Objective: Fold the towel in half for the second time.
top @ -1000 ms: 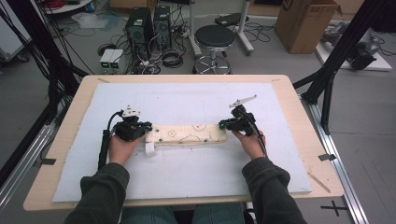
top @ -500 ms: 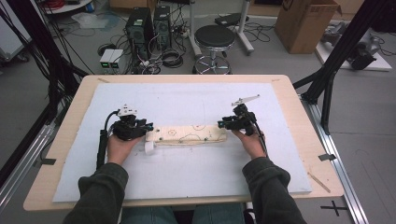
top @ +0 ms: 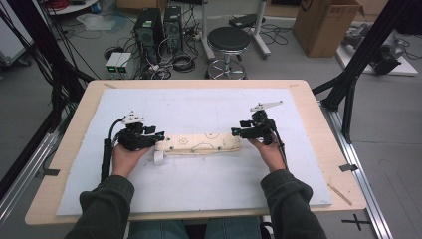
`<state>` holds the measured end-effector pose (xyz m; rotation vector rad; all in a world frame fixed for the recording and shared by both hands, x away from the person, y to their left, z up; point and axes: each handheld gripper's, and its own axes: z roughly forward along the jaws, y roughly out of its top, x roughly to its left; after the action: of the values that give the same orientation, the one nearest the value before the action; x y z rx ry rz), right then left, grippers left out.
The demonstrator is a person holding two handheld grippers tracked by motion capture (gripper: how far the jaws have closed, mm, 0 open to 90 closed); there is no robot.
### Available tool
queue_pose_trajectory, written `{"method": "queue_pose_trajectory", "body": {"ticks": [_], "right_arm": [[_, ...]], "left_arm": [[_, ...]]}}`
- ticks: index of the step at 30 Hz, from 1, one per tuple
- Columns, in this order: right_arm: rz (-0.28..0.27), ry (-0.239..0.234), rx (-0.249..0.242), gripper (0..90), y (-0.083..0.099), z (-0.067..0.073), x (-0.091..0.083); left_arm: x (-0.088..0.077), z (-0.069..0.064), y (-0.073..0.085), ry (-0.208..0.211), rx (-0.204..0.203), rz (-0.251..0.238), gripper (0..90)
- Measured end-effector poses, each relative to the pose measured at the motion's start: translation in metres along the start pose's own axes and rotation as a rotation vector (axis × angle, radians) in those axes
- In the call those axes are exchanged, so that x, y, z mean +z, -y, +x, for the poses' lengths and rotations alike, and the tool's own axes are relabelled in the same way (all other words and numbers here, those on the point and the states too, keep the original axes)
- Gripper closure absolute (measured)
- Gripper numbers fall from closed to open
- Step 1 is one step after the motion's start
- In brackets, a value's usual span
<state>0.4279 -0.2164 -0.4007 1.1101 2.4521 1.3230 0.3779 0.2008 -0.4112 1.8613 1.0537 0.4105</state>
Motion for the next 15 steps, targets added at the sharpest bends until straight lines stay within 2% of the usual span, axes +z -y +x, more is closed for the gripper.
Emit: {"method": "queue_pose_trajectory", "body": {"ticks": [5, 15], "right_arm": [[-0.001, 0.003, 0.011, 33.1, 0.0005, 0.0002, -0.0008], [-0.018, -0.006, 0.024, 26.2, 0.0002, 0.0016, -0.0050]], "left_arm": [[-0.0017, -0.0050, -0.0011, 0.016, 0.018, 0.003, 48.3], [-0.0054, -0.0067, -0.0019, 0.022, 0.017, -0.001, 44.8]]}}
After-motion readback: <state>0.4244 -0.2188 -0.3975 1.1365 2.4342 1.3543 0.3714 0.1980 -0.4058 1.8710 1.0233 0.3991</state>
